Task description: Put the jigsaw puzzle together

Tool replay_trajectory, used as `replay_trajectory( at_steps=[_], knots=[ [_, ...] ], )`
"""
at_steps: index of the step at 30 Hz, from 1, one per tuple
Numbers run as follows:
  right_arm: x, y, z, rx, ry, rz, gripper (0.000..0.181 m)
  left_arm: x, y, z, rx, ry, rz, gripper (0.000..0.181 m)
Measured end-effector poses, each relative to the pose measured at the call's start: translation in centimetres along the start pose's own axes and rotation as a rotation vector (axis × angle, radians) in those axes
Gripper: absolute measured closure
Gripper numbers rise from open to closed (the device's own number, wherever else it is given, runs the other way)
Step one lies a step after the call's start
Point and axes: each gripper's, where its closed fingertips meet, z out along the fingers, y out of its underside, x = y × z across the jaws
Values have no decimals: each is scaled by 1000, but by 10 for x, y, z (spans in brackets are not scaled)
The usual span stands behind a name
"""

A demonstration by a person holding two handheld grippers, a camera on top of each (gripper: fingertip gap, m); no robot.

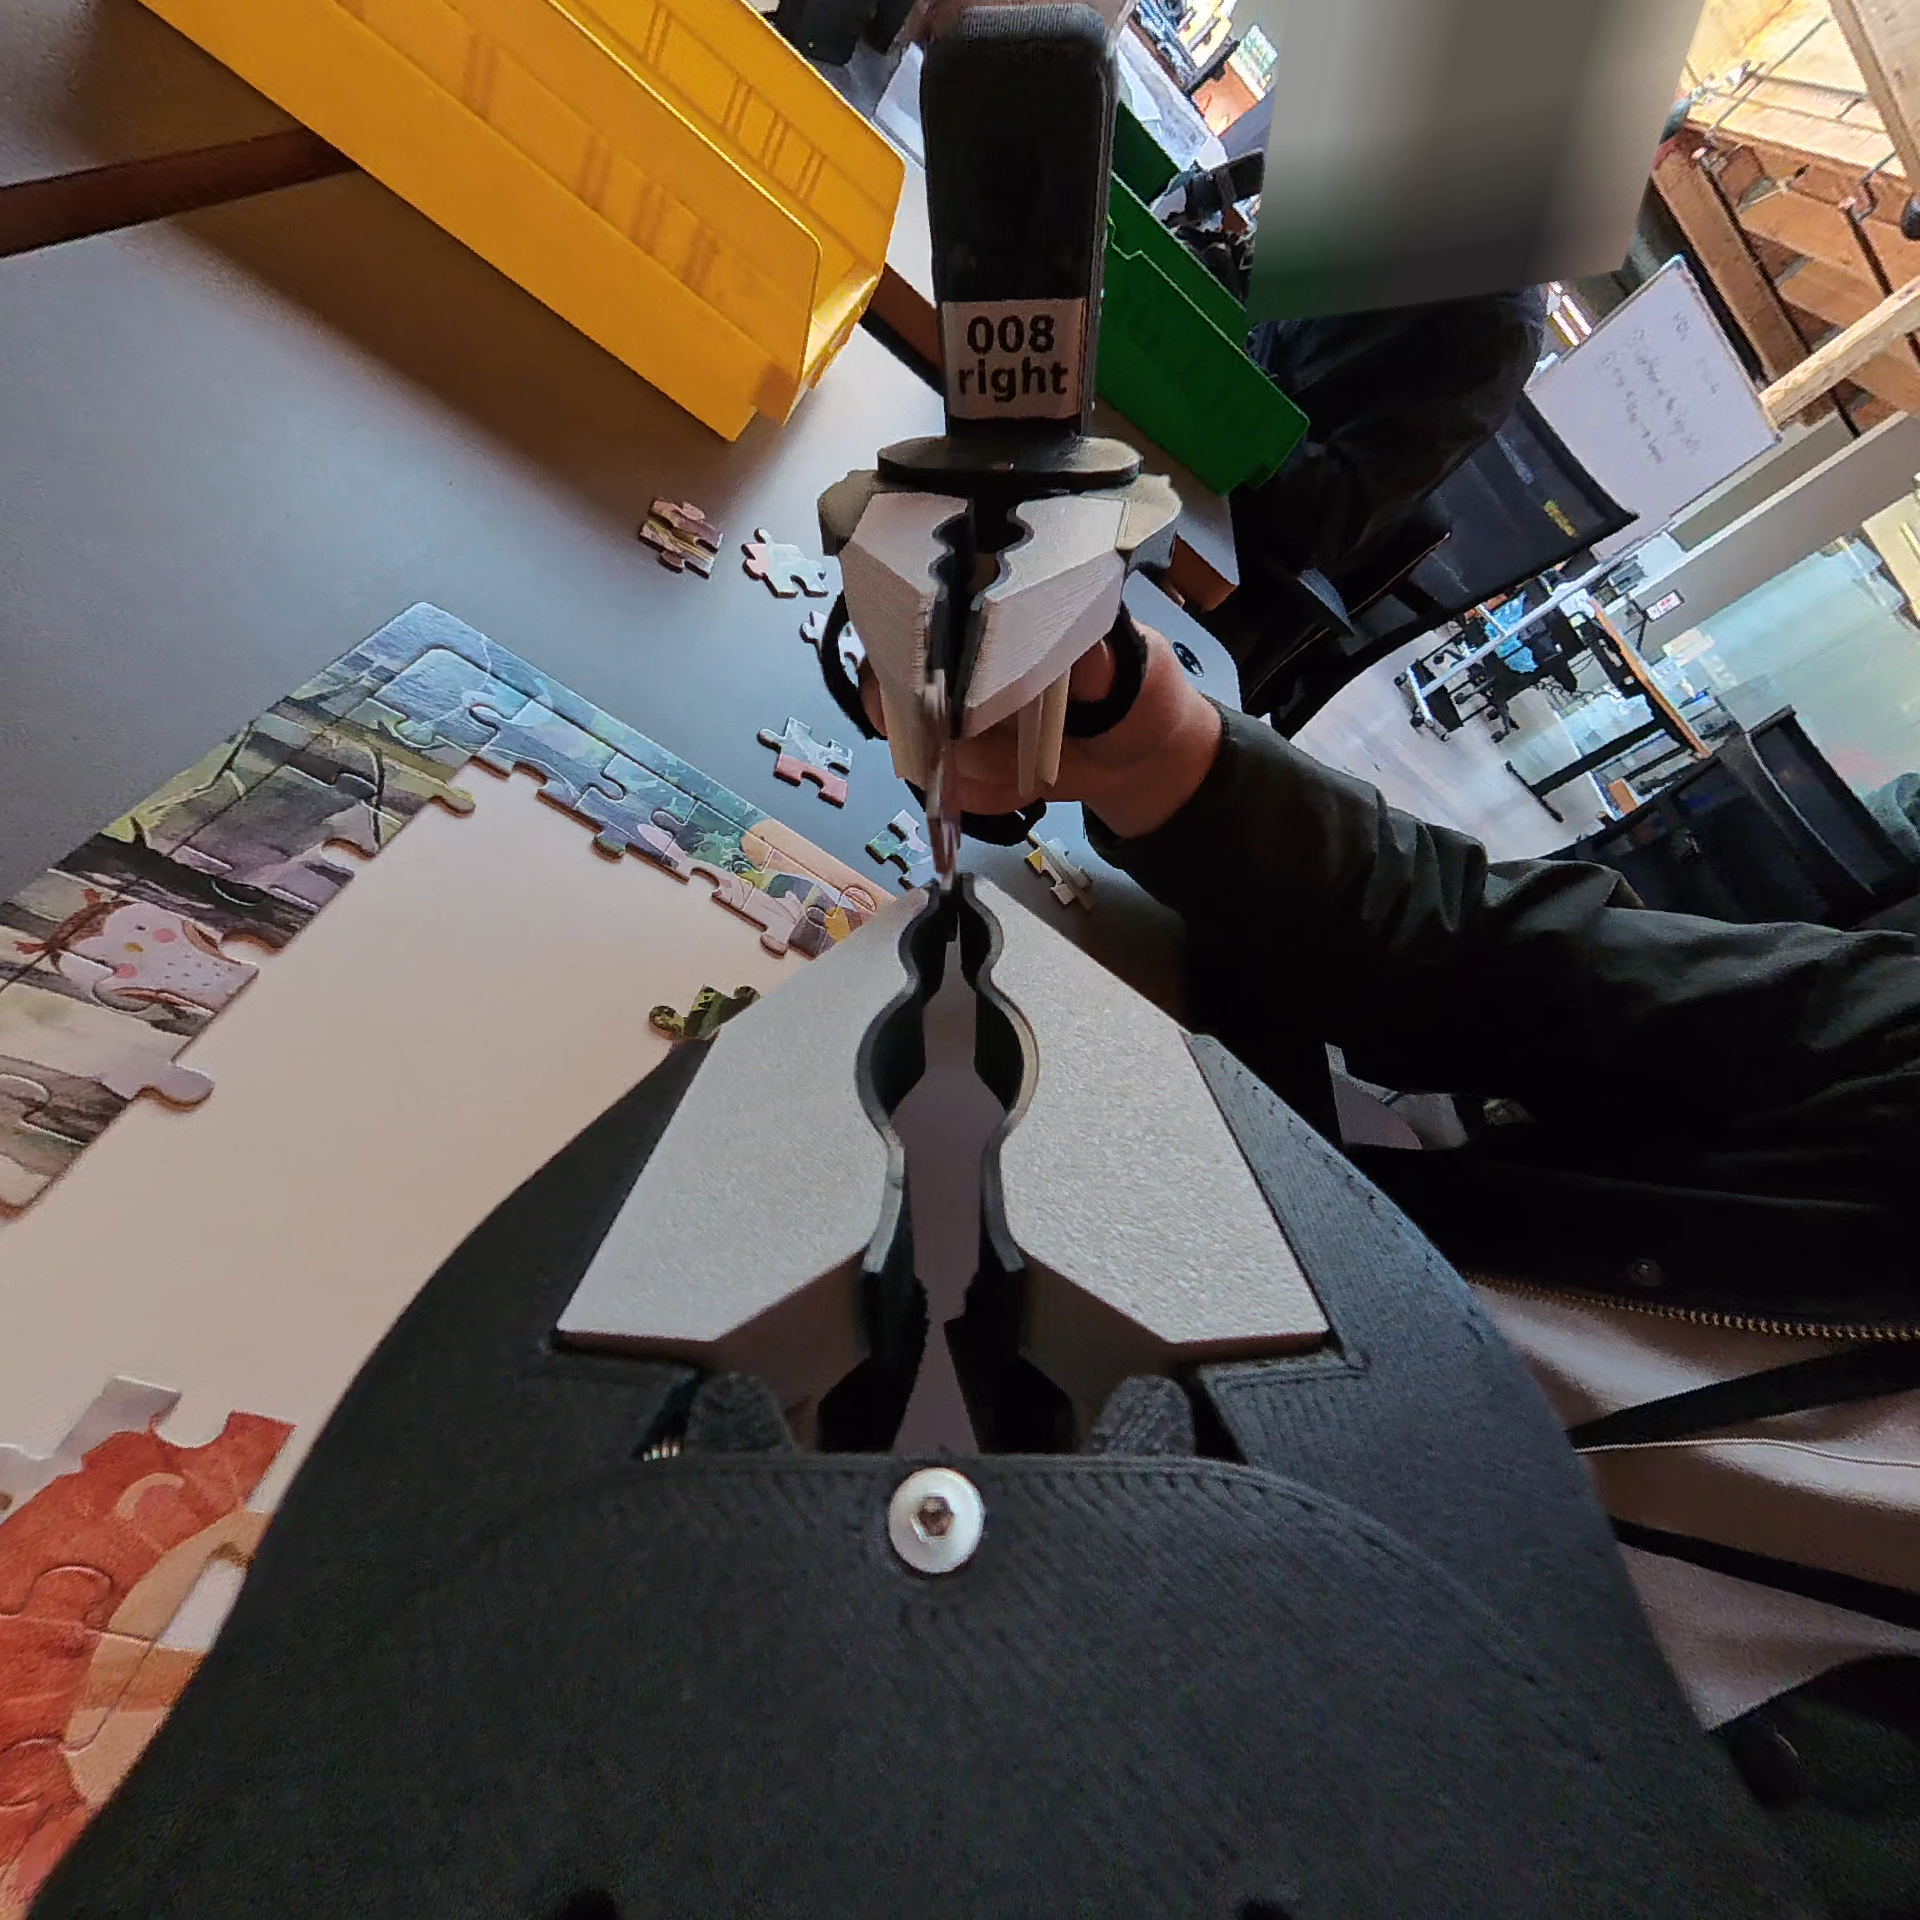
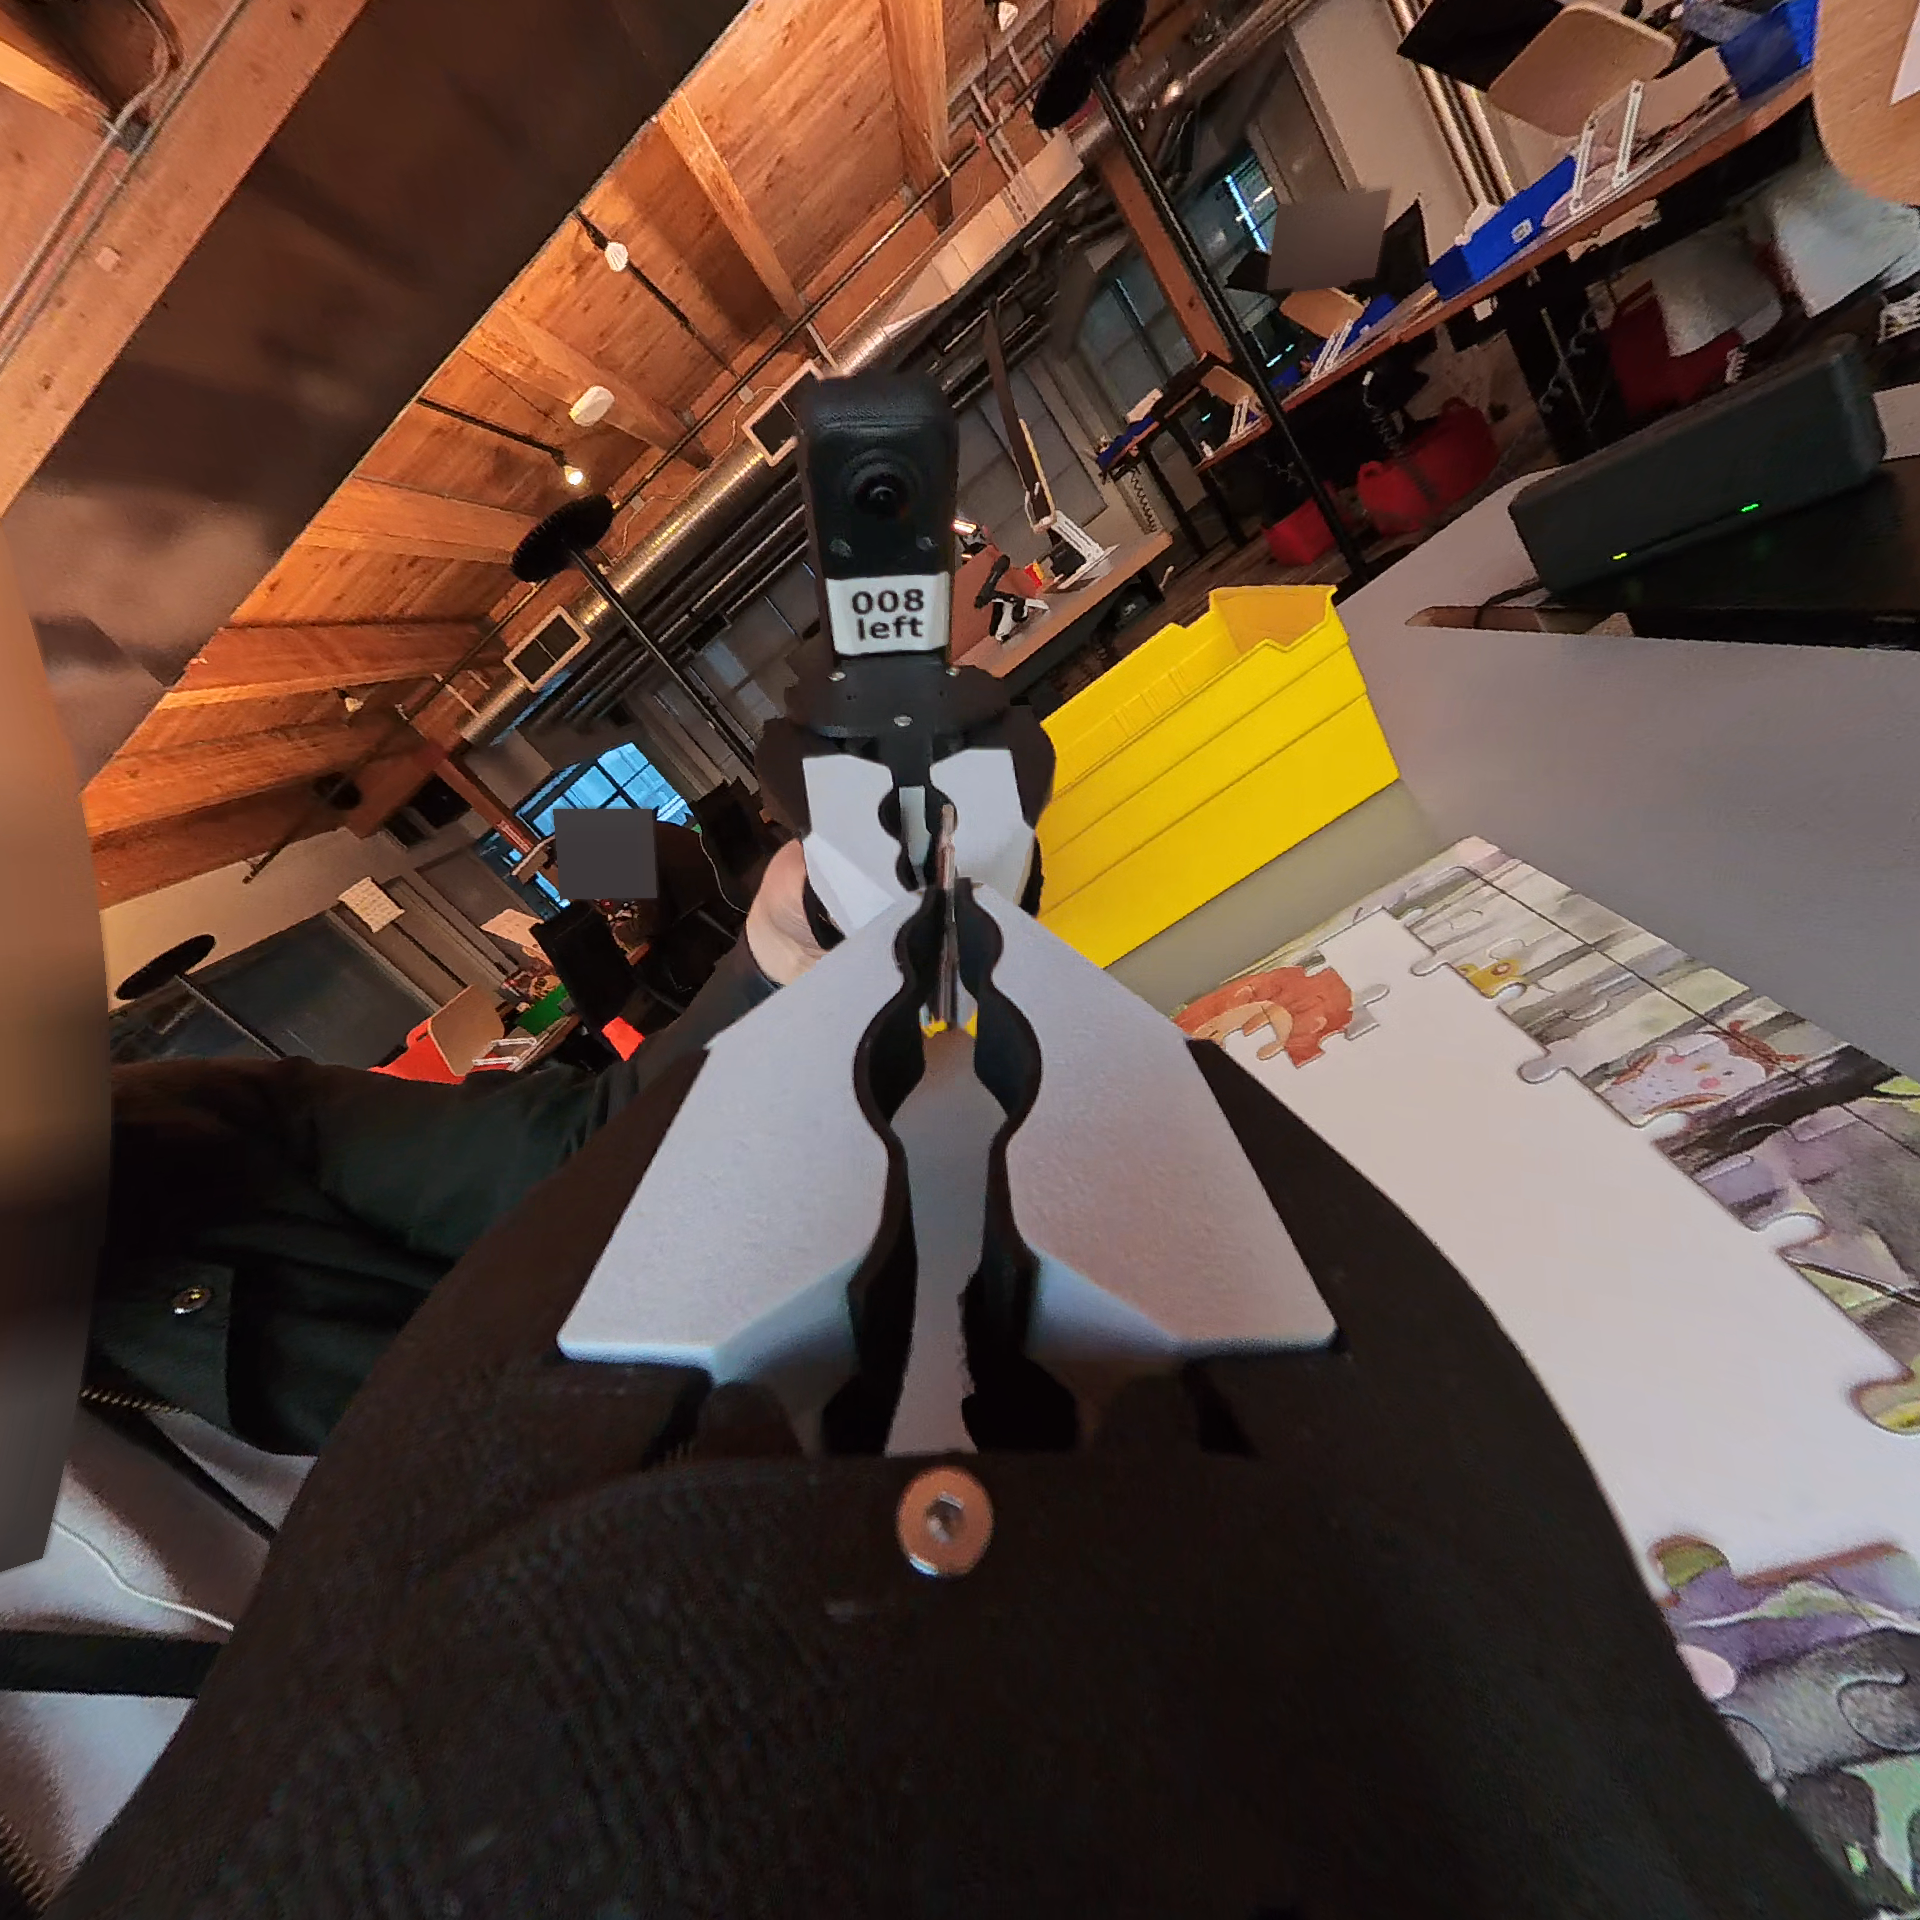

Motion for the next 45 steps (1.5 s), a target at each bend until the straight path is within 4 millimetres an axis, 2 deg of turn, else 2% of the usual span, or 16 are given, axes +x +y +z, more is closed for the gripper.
replay_trajectory(
  at_steps=[3,5,7,10,17,21,22,23,25,27,29,33,38,41,43,45],
  knots=[
    [0,6,-1,-59,-15,22,181,1,7,7,-32,30,-28,178],
    [9,19,-4,-151,23,25,181,-5,11,7,-49,18,-64,163],
    [11,29,-9,-217,18,30,181,-8,9,3,-28,29,-98,159],
    [14,39,-12,-285,22,34,181,-13,13,-1,-35,37,-128,166],
    [14,57,-10,-385,16,42,181,-14,33,9,-141,45,-115,175],
    [21,54,-8,-364,60,2,178,-19,34,10,-143,10,-102,181],
    [23,45,-7,-308,79,-41,176,-20,28,8,-108,0,-113,181],
    [25,33,-5,-243,112,-109,162,-24,22,6,-66,-18,-130,181],
    [24,11,-6,-155,219,-379,136,-32,7,-2,36,-45,-179,181],
    [19,-2,-9,-141,373,-718,134,-38,-7,-11,146,-54,-229,181],
    [17,-5,-9,-188,509,-960,130,-40,-16,-17,216,-48,-247,181],
    [23,8,4,-275,579,-1059,129,-40,-25,-21,284,-45,-255,181],
    [32,15,5,-338,628,-1084,151,-37,-21,-14,260,-36,-252,181],
    [35,20,5,-368,604,-1048,151,-39,-17,-12,231,-35,-265,181],
    [44,40,5,-479,545,-961,151,-49,-11,-15,200,-79,-290,175],
    [53,75,3,-631,454,-861,151,-58,-4,-21,157,-149,-268,169]
  ],
)
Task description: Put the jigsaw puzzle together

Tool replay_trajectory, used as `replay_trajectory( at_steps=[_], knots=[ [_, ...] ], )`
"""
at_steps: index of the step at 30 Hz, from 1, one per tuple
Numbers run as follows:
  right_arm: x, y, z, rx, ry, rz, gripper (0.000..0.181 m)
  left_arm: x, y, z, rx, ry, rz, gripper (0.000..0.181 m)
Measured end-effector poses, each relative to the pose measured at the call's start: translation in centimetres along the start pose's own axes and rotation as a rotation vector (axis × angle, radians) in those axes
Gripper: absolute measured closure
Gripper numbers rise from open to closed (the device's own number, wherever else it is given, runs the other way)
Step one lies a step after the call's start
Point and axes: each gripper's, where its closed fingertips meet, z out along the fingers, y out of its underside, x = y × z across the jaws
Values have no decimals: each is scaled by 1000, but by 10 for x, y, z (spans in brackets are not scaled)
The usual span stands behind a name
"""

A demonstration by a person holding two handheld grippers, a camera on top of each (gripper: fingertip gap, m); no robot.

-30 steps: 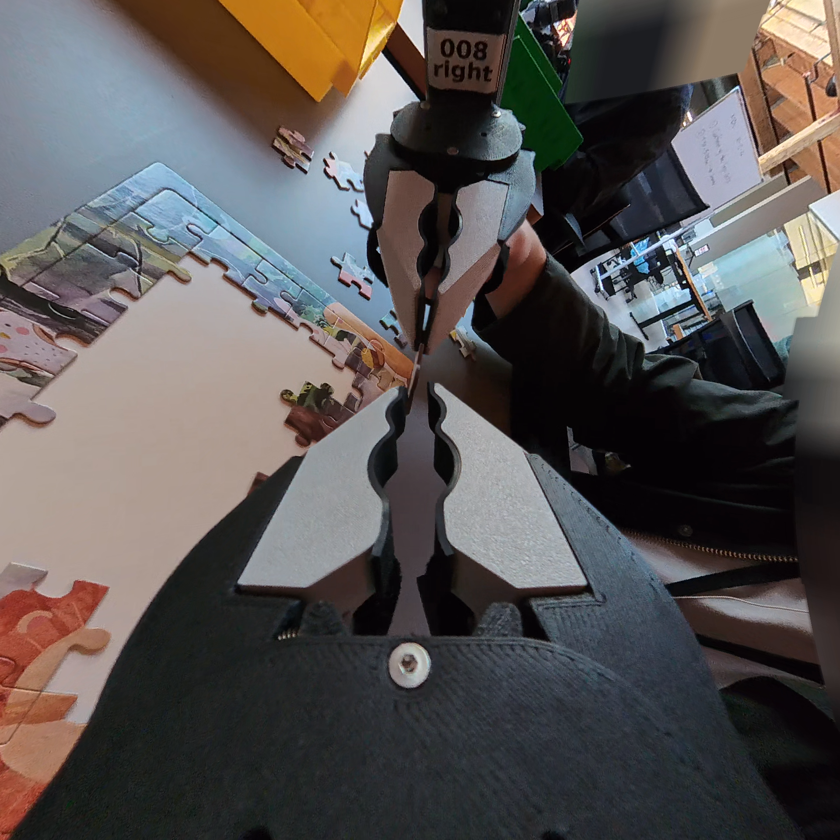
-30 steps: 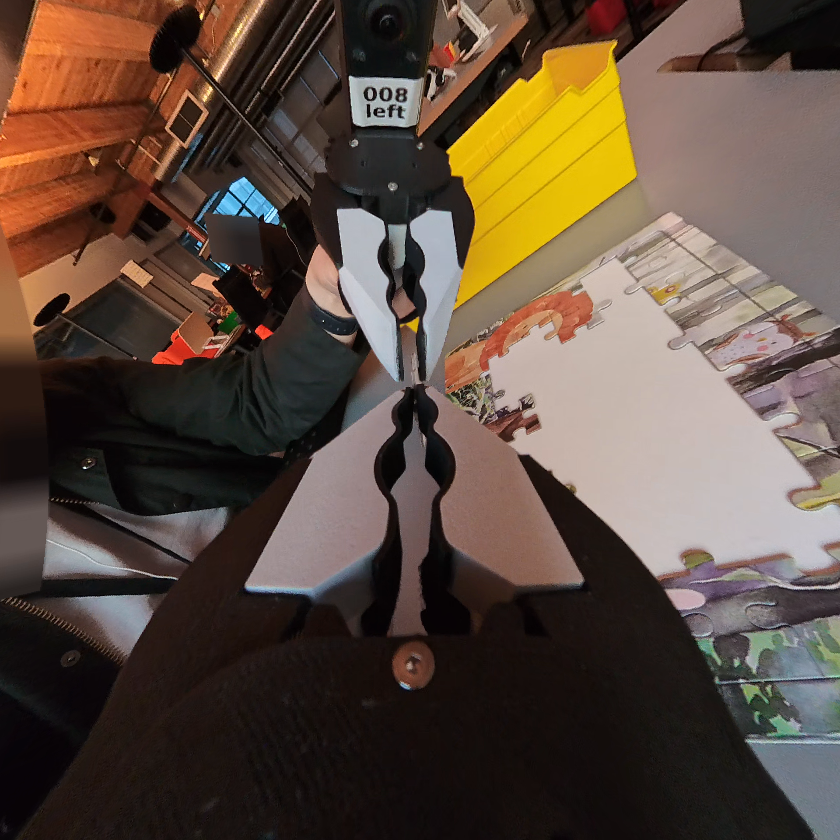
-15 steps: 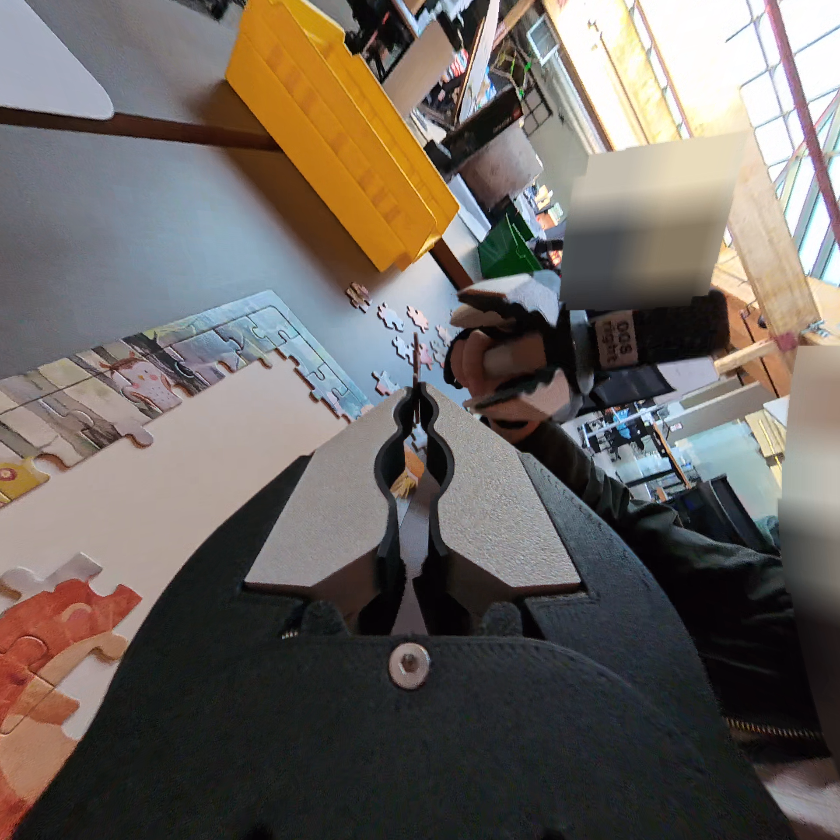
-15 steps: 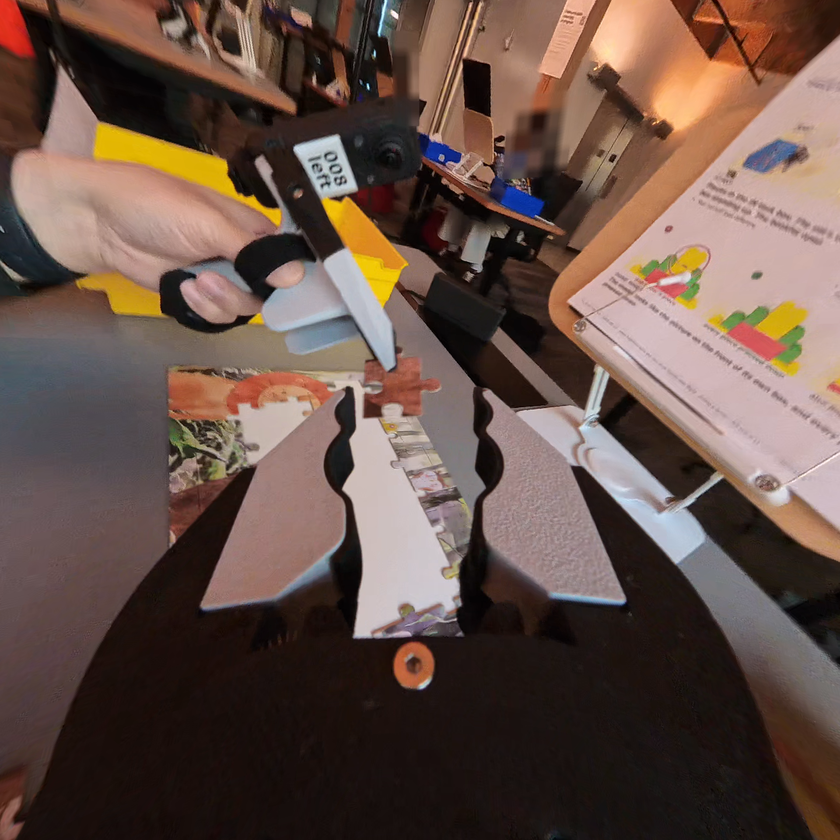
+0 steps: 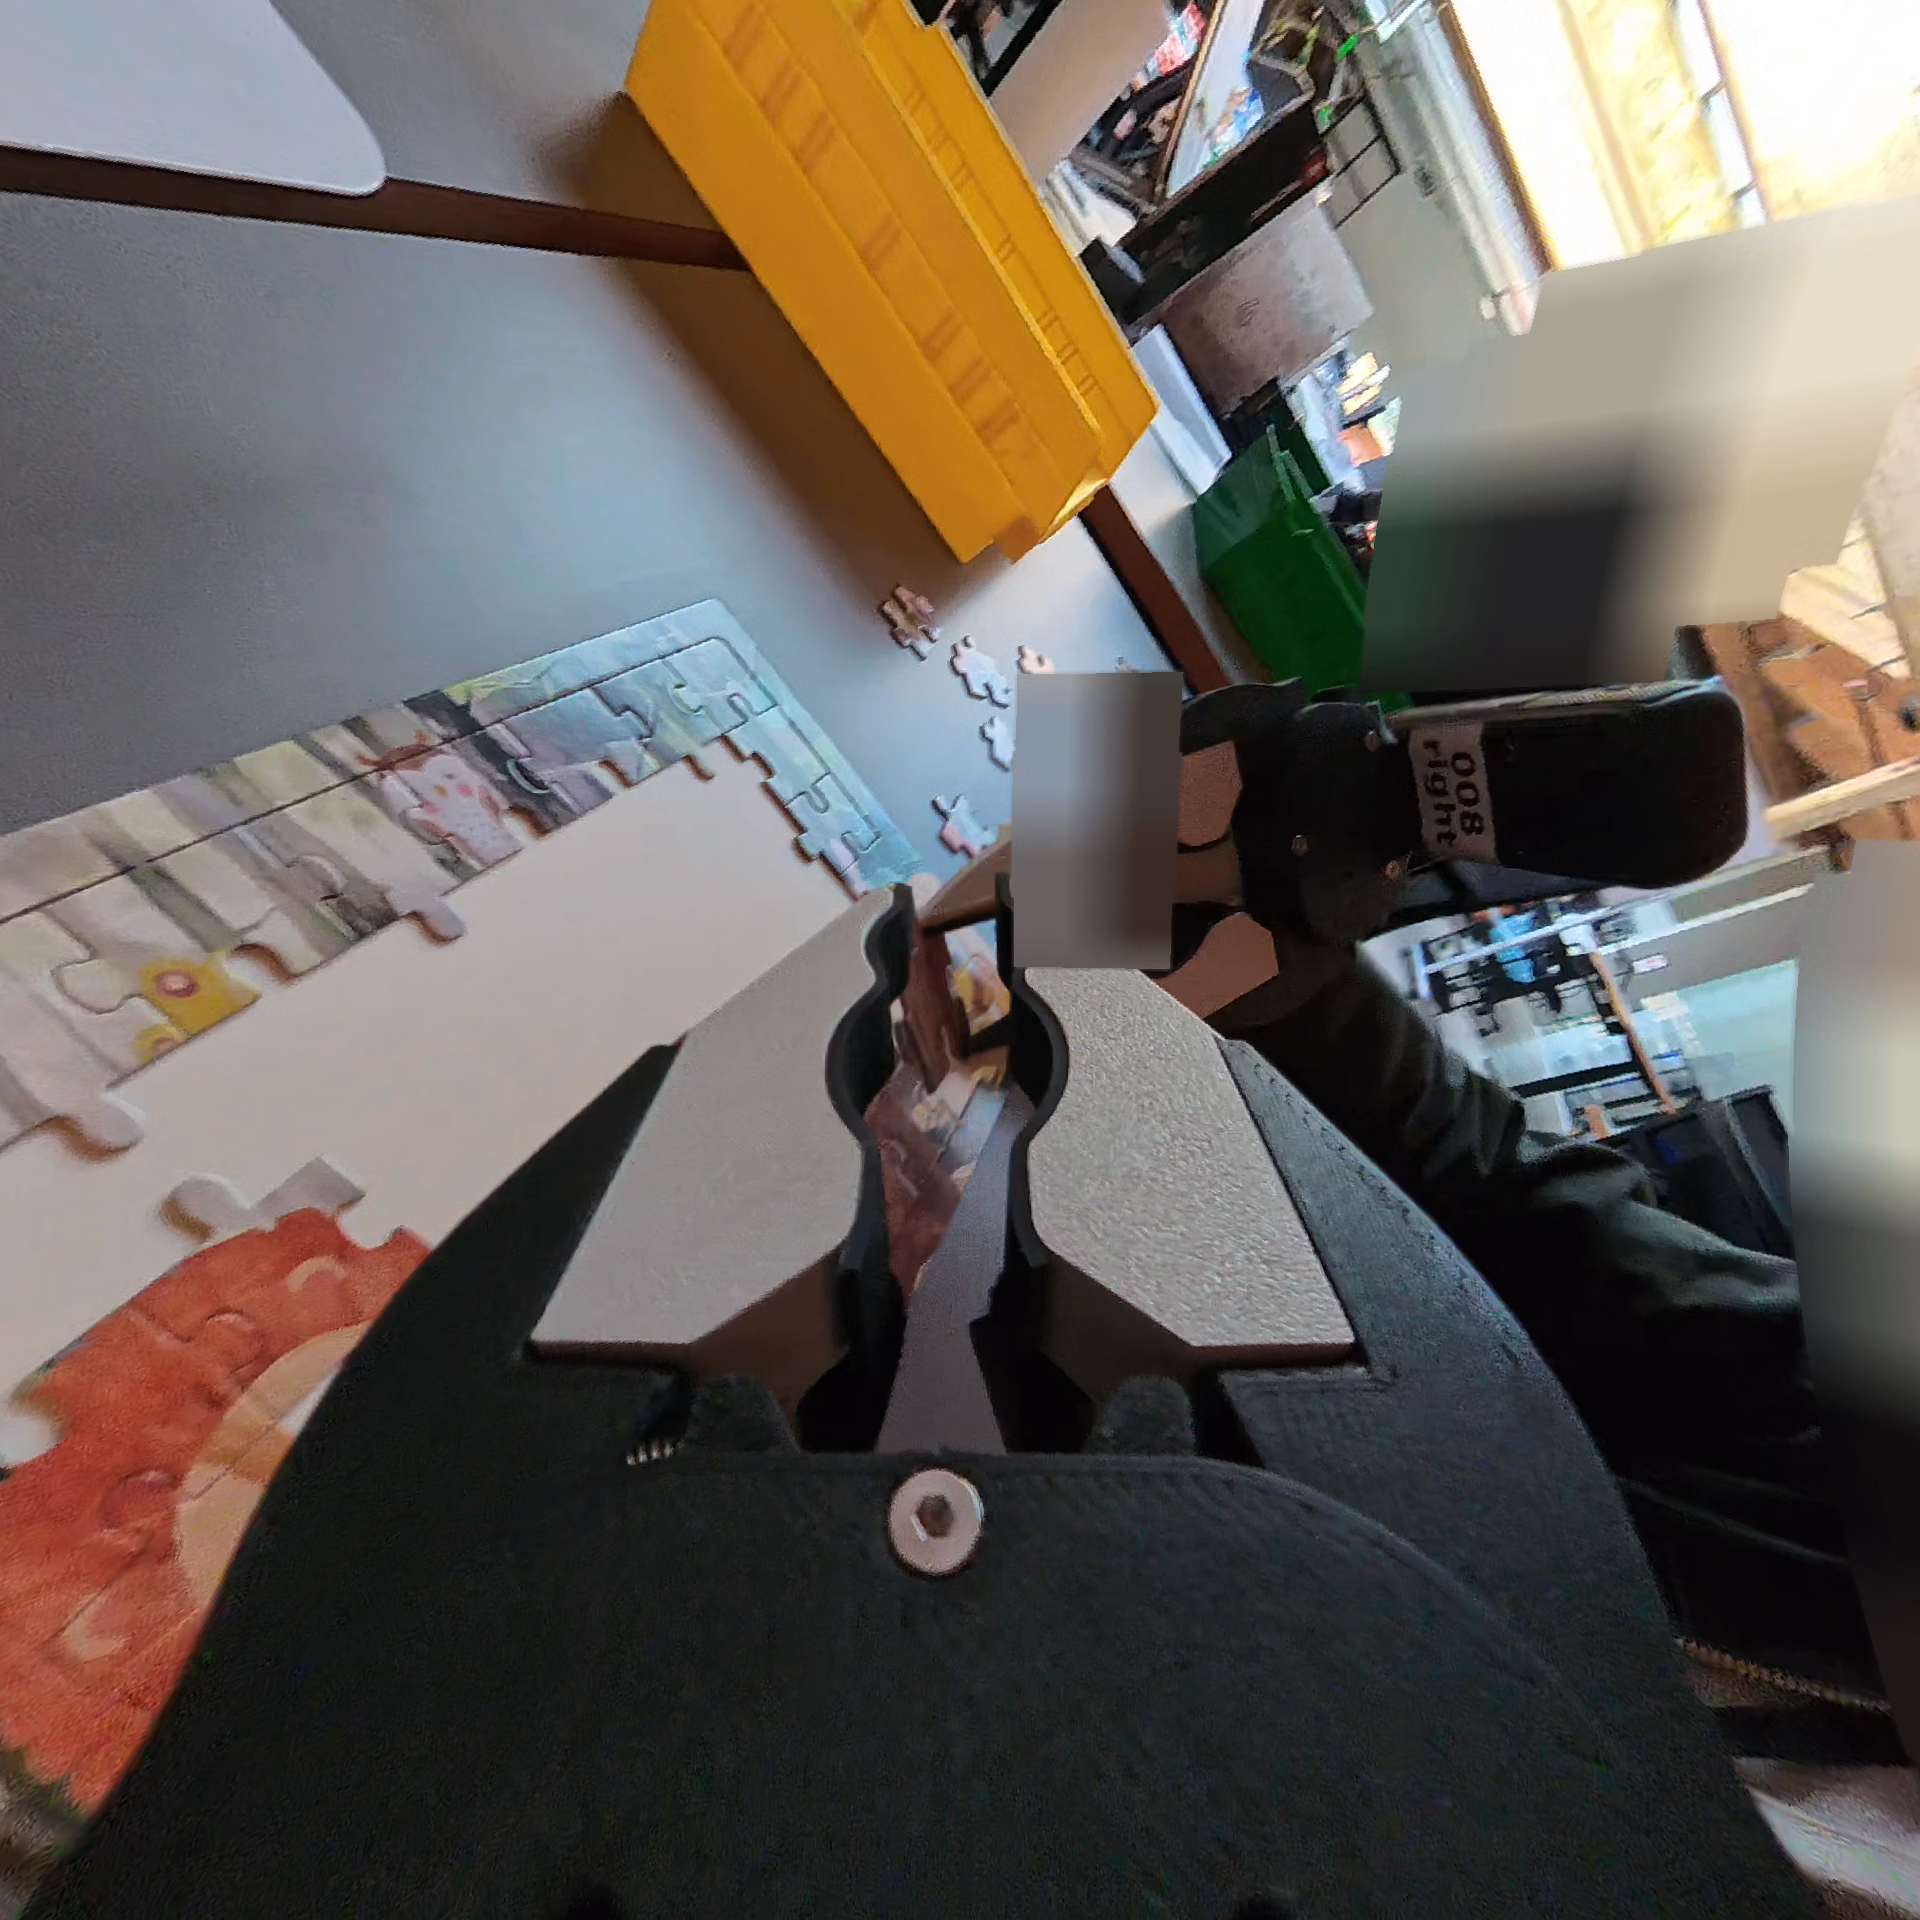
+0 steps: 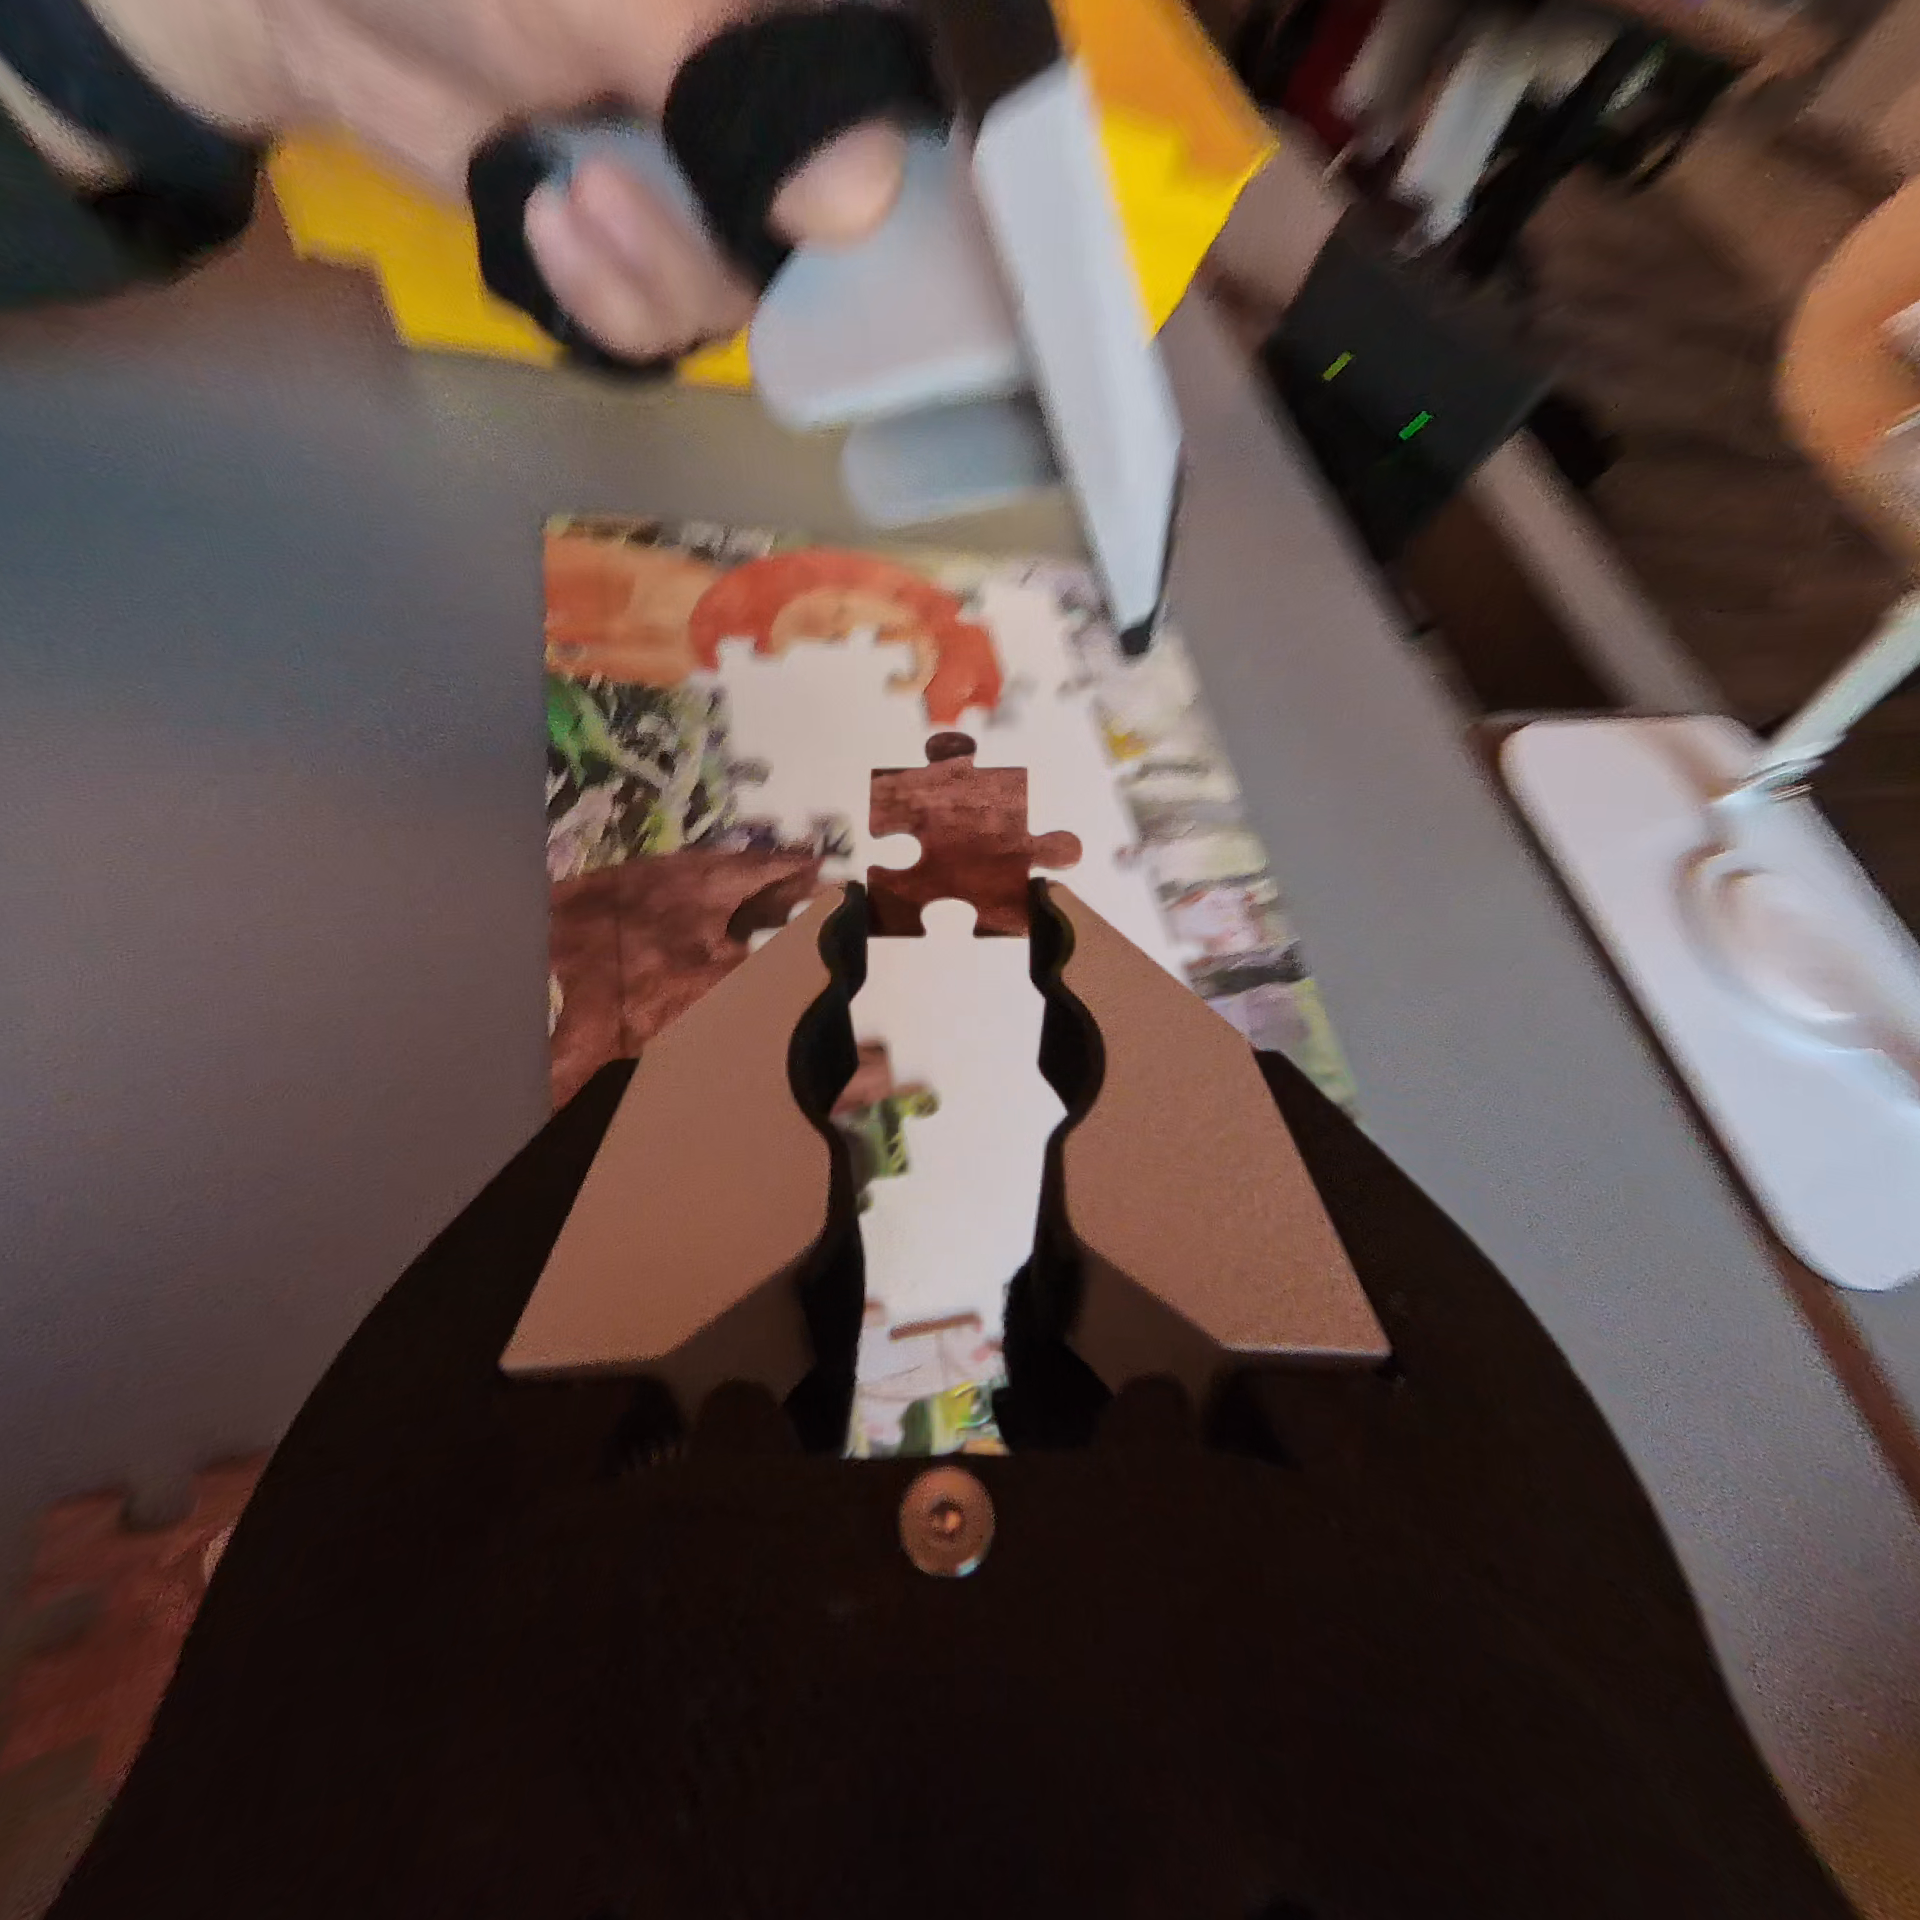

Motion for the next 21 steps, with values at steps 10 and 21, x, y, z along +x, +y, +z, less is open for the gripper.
replay_trajectory(
  at_steps=[10,21],
  knots=[
    [-37,47,26,-258,-208,10,151,-25,66,9,-414,-175,110,181],
    [-27,46,22,-213,-207,91,146,-38,95,19,-569,-237,159,181]
  ],
)
